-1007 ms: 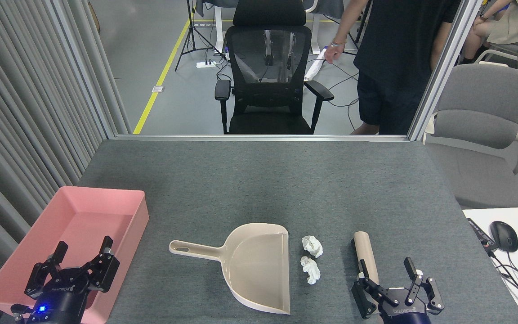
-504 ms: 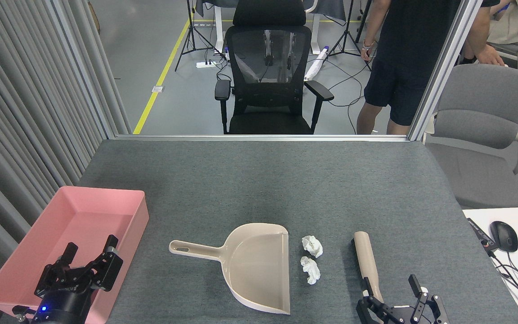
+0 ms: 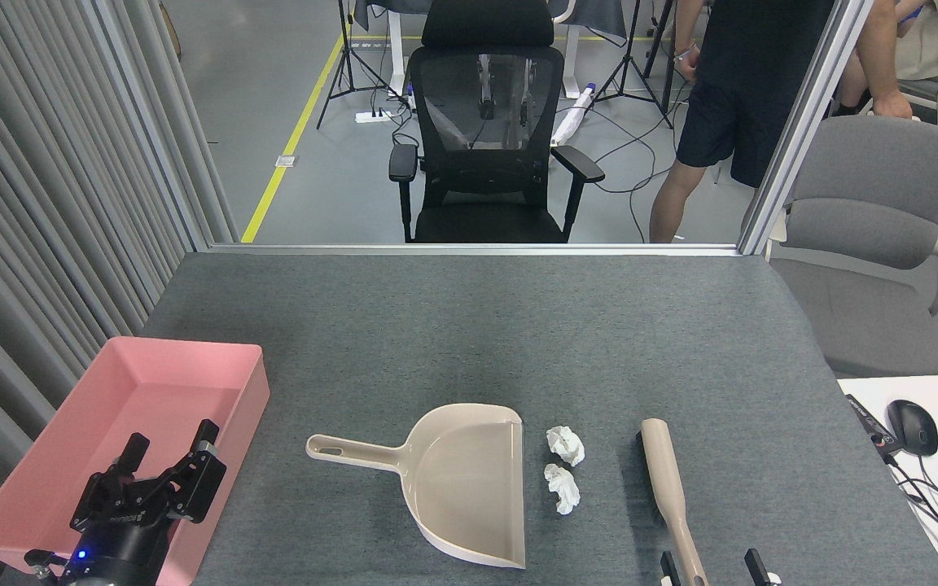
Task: Sweep and dump garbage into bin
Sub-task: 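Lower the right gripper and grasp the beige brush handle, then move the left gripper from the pink bin toward the dustpan handle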
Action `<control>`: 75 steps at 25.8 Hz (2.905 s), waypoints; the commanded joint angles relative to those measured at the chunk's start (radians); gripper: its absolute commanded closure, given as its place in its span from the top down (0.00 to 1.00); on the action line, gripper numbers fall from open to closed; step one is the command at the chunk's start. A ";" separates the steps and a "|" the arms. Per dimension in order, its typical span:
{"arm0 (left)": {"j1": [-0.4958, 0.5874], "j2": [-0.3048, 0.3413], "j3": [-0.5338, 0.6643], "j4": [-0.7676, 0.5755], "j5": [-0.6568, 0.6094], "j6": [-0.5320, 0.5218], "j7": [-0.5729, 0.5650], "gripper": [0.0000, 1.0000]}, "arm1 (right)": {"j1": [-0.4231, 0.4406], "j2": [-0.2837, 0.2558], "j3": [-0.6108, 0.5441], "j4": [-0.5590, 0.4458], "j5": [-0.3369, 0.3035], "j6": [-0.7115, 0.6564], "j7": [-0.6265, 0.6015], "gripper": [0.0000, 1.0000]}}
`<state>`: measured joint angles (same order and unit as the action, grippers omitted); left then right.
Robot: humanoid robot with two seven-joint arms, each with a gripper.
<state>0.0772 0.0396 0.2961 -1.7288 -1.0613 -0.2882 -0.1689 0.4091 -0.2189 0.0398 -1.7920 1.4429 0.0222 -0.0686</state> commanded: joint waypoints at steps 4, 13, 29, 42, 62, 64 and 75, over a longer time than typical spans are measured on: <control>0.006 0.000 -0.002 0.000 0.001 -0.016 0.000 1.00 | 0.005 0.006 0.000 0.019 -0.001 0.001 0.007 0.98; 0.009 -0.043 -0.005 0.000 0.089 -0.045 -0.004 1.00 | 0.002 0.006 0.000 0.042 -0.003 0.002 0.009 0.98; 0.006 -0.047 -0.009 0.000 0.090 -0.057 -0.003 1.00 | -0.009 0.003 0.003 0.095 0.001 -0.001 0.010 0.98; 0.006 -0.046 -0.009 0.000 0.090 -0.069 0.000 1.00 | -0.024 0.001 0.003 0.106 -0.001 -0.004 0.015 0.98; 0.035 -0.112 -0.063 0.005 0.486 0.007 -0.103 1.00 | -0.069 -0.007 0.005 0.148 -0.003 -0.007 0.049 0.97; 0.036 -0.110 -0.097 0.005 0.593 0.076 -0.100 1.00 | -0.069 -0.007 0.005 0.148 -0.001 -0.007 0.047 0.97; 0.035 -0.113 -0.124 0.081 0.623 0.099 -0.083 1.00 | -0.070 -0.010 0.005 0.148 -0.001 -0.008 0.047 0.97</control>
<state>0.1130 -0.0726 0.1754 -1.6739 -0.4410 -0.1878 -0.2569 0.3392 -0.2280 0.0442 -1.6444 1.4409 0.0139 -0.0184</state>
